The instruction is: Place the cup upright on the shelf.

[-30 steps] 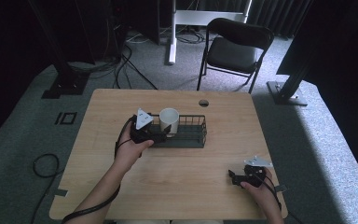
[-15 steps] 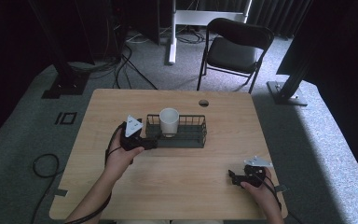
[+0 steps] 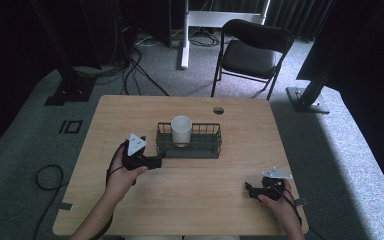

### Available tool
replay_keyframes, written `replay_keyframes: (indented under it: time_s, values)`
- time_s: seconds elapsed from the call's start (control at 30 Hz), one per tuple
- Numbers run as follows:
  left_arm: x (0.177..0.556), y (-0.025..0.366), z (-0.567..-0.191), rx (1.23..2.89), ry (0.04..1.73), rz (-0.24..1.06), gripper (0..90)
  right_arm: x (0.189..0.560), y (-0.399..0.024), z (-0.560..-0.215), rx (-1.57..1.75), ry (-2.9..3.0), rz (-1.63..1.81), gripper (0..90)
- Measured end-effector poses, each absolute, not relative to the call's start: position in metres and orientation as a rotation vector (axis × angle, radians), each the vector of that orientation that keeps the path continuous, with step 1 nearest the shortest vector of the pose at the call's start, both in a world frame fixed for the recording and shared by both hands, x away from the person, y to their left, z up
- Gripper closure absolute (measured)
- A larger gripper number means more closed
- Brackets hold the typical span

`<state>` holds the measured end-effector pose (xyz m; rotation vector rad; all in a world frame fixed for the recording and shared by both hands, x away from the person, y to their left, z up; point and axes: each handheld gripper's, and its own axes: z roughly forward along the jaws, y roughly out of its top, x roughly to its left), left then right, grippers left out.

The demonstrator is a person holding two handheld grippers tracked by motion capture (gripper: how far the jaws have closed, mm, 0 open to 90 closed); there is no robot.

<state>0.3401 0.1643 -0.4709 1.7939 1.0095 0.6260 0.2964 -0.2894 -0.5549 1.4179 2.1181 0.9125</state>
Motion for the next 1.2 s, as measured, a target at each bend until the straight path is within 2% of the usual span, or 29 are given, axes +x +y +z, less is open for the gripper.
replay_keyframes:
  time_s: [0.8, 1.2]
  values:
    - [0.306, 0.197, -0.521, 1.821, 1.096, 0.56, 7.6, 0.296, -0.289, -0.555, 1.417, 2.118, 0.912, 10.6]
    - [0.293, 0.202, -0.536, 1.897, 1.13, 0.52, 7.6, 0.296, -0.289, -0.555, 1.417, 2.118, 0.913, 10.6]
